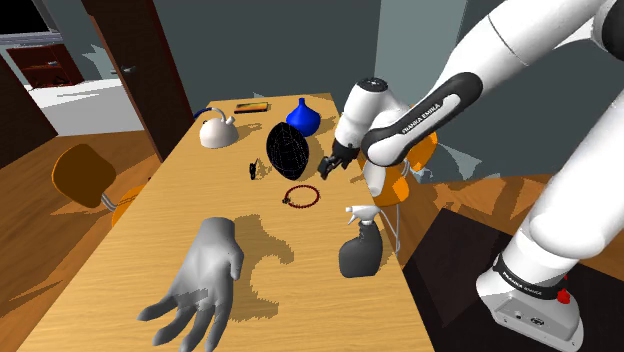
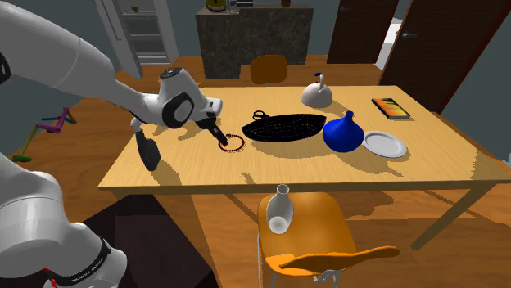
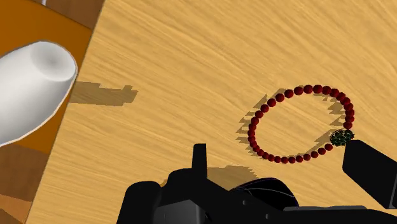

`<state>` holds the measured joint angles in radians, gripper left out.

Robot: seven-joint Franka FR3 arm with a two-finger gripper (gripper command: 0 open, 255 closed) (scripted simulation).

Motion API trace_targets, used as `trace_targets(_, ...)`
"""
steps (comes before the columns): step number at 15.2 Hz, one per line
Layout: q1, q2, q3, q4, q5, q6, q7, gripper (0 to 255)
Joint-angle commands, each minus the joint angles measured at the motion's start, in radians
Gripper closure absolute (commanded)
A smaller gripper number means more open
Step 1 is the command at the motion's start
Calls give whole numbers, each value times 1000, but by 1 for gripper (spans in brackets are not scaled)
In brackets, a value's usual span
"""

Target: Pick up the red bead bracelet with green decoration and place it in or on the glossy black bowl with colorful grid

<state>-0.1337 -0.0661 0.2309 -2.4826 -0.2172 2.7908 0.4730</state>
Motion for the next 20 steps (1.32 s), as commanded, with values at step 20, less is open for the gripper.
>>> trace_targets(20, 120, 471, -184, 312, -594, 172, 522, 0)
